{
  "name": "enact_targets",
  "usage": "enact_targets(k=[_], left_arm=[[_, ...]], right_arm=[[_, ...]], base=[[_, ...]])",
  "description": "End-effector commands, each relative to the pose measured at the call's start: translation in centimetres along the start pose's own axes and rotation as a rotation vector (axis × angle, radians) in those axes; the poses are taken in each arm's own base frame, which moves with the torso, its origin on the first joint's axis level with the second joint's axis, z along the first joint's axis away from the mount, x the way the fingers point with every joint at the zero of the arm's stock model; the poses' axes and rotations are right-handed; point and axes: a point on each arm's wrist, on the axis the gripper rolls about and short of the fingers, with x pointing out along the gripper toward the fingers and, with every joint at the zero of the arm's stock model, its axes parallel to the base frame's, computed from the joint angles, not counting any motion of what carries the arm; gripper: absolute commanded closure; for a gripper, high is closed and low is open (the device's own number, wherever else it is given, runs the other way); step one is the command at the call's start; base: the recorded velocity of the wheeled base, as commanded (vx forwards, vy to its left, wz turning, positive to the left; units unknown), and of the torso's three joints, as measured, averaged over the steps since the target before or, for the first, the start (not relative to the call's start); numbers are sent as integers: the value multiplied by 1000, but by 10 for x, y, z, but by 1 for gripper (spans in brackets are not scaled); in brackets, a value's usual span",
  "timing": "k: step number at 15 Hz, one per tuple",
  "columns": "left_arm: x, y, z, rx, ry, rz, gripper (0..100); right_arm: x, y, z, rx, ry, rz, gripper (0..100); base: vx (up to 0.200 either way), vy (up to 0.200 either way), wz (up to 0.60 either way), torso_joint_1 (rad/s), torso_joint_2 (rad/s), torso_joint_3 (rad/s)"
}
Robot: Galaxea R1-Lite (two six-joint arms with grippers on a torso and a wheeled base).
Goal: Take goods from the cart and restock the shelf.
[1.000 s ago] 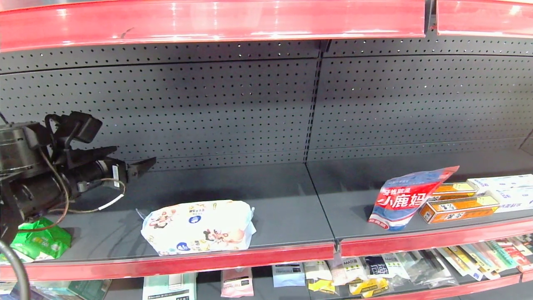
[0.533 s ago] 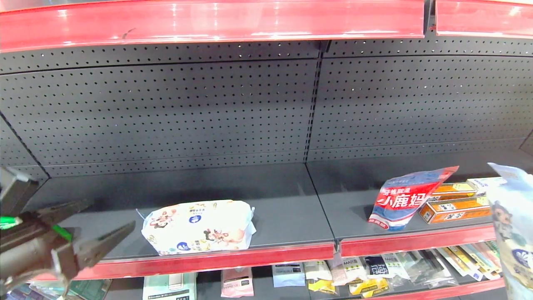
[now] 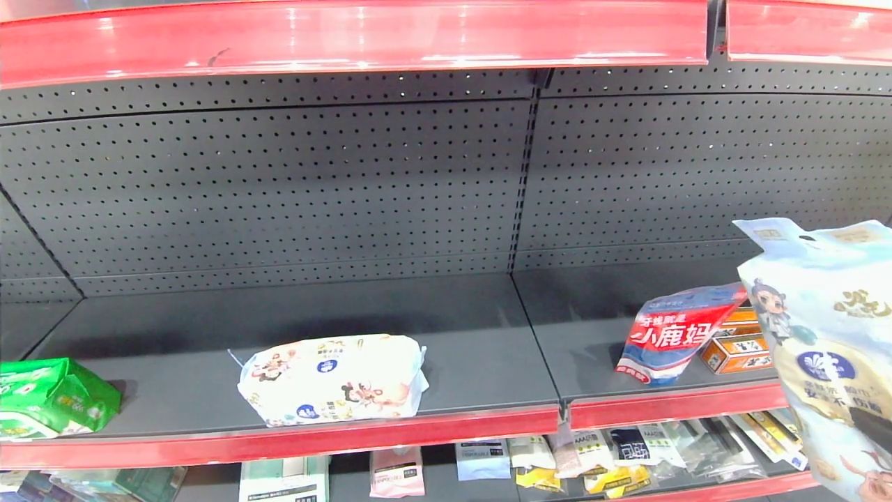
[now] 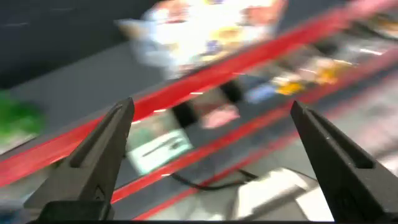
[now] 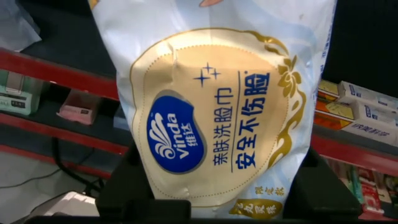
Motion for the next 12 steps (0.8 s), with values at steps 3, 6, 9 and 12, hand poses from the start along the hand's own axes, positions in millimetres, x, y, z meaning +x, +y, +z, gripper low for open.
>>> enact_targets(k=[3, 6, 9, 12], left_arm=[[-9, -3, -16, 4, -75, 50, 0], [-8, -3, -22, 3, -67, 52, 0], [-6, -3, -24, 2, -58, 50, 0], [-6, -3, -25, 2, -56, 50, 0]], right_arm=[[13, -1, 2, 2, 57, 19, 100], [15, -1, 3, 2, 66, 21, 100], [15, -1, 2, 5, 69, 22, 100], [16, -1, 2, 7, 70, 22, 100]], base=[[0, 0, 200, 1, 1, 1], [0, 0, 600, 2, 2, 1], [0, 0, 600, 14, 5, 1], [0, 0, 600, 4, 1, 4]])
